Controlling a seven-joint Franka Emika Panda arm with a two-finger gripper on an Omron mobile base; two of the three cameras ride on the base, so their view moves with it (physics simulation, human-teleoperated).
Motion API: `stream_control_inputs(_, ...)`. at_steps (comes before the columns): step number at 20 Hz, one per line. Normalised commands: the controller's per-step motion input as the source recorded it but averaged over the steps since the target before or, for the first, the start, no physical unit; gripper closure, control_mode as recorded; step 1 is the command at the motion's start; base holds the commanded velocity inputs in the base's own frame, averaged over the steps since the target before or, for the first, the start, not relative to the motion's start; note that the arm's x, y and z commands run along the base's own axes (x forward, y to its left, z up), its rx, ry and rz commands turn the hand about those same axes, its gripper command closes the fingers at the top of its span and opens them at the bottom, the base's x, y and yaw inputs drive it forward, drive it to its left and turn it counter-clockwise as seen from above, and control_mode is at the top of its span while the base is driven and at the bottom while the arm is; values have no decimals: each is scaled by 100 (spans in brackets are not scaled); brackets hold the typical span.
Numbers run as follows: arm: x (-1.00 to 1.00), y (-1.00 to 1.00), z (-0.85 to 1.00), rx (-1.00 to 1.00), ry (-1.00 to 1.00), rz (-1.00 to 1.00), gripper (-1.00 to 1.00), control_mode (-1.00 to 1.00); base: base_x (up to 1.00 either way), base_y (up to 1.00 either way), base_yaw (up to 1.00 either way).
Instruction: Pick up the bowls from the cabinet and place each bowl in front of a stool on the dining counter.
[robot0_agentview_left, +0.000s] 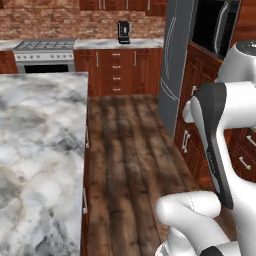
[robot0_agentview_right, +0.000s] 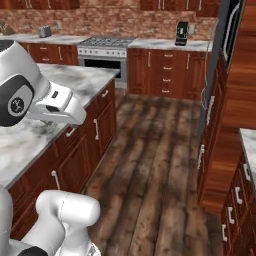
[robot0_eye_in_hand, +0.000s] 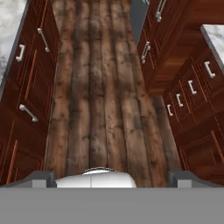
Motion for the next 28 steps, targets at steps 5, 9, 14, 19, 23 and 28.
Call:
stream_control_inputs(5,0,0,0,0,0,0,-100,100,100,11,5)
stream_control_inputs(9,0,0,0,0,0,0,-100,100,100,1,-9)
stream_control_inputs(14,0,0,0,0,0,0,-100,100,100,6,-17)
stream_control_inputs(19,0,0,0,0,0,0,-100,100,100,32,-19)
stream_control_inputs(23,0,0,0,0,0,0,-100,100,100,31,-18)
stream_control_inputs(28,0,0,0,0,0,0,-100,100,100,16,-8)
